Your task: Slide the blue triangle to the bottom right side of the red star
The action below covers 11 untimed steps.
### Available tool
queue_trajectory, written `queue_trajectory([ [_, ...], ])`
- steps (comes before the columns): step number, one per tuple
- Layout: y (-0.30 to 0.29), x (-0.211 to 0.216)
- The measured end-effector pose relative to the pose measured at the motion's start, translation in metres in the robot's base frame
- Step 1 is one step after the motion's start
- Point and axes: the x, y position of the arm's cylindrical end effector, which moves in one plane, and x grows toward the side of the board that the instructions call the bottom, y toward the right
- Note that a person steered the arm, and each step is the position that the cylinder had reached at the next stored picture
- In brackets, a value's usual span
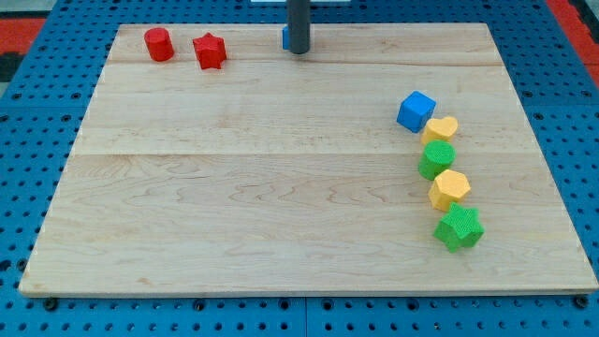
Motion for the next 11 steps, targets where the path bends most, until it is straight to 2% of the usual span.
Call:
queue_trajectory([
  [1,0.055,-0.02],
  [2,0.001,-0.048],
  [3,-0.084,-0.024],
  [4,-0.138,-0.014],
  [5,-0.047,0.006],
  [6,0.007,0.003],
  [8,0.044,-0.033],
  [10,0.002,0.053],
  [11,-0.038,0.058],
])
